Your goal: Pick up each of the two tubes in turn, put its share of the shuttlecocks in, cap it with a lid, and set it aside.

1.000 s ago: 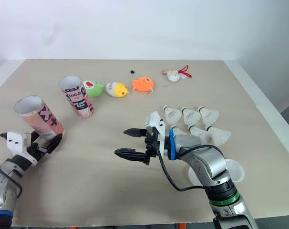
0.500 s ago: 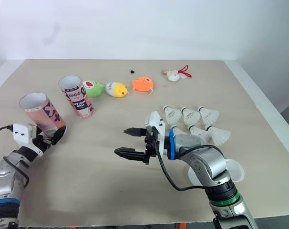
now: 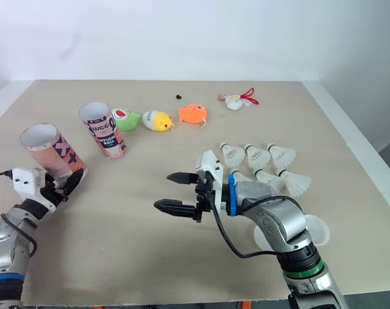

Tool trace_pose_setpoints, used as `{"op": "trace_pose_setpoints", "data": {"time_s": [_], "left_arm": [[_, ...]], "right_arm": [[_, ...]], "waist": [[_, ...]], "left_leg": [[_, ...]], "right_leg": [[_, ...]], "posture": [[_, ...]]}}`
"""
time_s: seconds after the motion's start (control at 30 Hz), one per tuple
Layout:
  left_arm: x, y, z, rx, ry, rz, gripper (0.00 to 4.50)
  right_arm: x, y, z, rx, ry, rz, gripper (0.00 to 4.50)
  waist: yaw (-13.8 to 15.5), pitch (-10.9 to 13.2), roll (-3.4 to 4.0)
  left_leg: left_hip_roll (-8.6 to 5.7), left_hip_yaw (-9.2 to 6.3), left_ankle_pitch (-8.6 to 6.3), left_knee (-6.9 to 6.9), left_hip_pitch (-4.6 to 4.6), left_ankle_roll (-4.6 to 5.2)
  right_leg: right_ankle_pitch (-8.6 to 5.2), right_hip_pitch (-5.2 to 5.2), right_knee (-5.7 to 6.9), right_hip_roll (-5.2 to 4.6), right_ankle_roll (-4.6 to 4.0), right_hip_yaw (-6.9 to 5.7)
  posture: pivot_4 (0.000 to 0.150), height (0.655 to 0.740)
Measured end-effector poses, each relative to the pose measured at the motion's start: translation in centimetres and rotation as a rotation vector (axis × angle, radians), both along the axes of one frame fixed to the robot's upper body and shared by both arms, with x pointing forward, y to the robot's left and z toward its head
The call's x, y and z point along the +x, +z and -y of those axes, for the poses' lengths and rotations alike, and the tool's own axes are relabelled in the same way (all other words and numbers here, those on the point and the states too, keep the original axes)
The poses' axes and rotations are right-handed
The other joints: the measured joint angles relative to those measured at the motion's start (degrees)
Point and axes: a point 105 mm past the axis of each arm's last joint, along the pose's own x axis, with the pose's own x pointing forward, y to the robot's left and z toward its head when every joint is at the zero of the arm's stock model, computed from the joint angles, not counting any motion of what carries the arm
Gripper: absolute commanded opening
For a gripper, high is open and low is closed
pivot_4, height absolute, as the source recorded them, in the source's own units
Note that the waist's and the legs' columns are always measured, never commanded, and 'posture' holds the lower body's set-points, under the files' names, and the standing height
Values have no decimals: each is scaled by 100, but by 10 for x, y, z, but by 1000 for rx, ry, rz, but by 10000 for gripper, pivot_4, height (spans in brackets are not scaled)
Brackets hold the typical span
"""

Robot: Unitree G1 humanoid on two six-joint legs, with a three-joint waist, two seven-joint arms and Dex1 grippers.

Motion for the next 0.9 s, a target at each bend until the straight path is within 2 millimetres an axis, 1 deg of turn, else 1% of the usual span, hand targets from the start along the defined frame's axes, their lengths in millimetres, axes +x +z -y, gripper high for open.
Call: {"op": "trace_pose_setpoints", "data": {"time_s": [0.07, 0.13, 0.23, 0.27, 0.33, 0.37, 0.43, 0.53, 0.63, 0.73, 0.8, 0.9], "left_arm": [[-5, 7, 2, 57, -68, -18, 27973], [-9, 12, 7, 139, -159, -53, 27973], [-17, 13, 33, 310, -387, -149, 27973], [-20, 11, 45, 353, -477, -187, 27973], [-20, 12, 54, 363, -528, -201, 27973], [-19, 14, 62, 381, -582, -226, 27973], [-16, 19, 68, 416, -637, -253, 27973], [-11, 26, 79, 461, -715, -286, 27973], [-12, 24, 81, 515, -779, -365, 27973], [-11, 28, 86, 553, -830, -401, 27973], [-10, 28, 88, 554, -842, -413, 27973], [-9, 28, 92, 575, -862, -411, 27973]], "right_arm": [[-3, 3, 8, 3, -9, 0, 45000], [-10, 10, 13, 16, 3, 7, 45000], [-26, 20, 20, 24, 33, 26, 45000], [-33, 20, 23, 11, 37, 25, 45000], [-36, 17, 25, -5, 26, 19, 45000], [-40, 11, 29, -39, 6, 7, 45000], [-41, 6, 36, -80, -40, 4, 45000], [-39, 4, 49, -141, -141, 36, 45000], [-34, 4, 62, -195, -247, 74, 45000], [-31, 3, 73, -244, -364, 118, 45000], [-35, -2, 76, -267, -412, 121, 45000], [-41, -1, 82, -240, -489, 111, 45000]], "waist": [[1, 1, 0], [7, 2, 1], [8, 7, 8], [6, 7, 9], [5, 8, 10], [5, 9, 7], [5, 11, 9], [5, 11, 10], [-2, 11, 9], [3, 11, 10], [5, 12, 10], [7, 11, 10]], "left_leg": [[-3, -1, 0, -1, -1, 0], [-4, -4, 0, -1, -1, 0], [-8, -2, 0, -2, 2, 0], [-7, 2, 0, -3, 4, 0], [-8, 2, 0, -2, 3, 0], [-10, -1, 0, -2, 1, 0], [-8, 0, 0, -2, 1, 0], [-9, -3, 0, -3, -2, 0], [-8, -1, 0, -4, -2, 0], [-9, -4, 0, -7, -2, 0], [-8, -5, -1, -7, -4, 1], [-10, -5, -2, -7, -5, 1]], "right_leg": [[-6, -4, 6, 0, -2, 0], [-12, -4, 8, -1, 0, -2], [-24, -3, 10, -10, 11, -3], [-26, -3, 10, -13, 12, -3], [-25, -4, 10, -14, 13, -4], [-26, -5, 11, -12, 13, -5], [-26, -7, 11, -9, 12, -4], [-27, -8, 13, -3, 14, -3], [-29, -12, 13, 2, 14, 2], [-34, -12, 14, 3, 14, 1], [-36, -12, 14, 4, 14, 1], [-37, -11, 14, 1, 16, 1]], "posture": [[1500, 7400], [1500, 7400], [1500, 7400], [1500, 7400], [1500, 7400], [1500, 7400], [1500, 7400], [1500, 7400], [1500, 7400], [1500, 7400], [1500, 7400], [1500, 7400]]}}
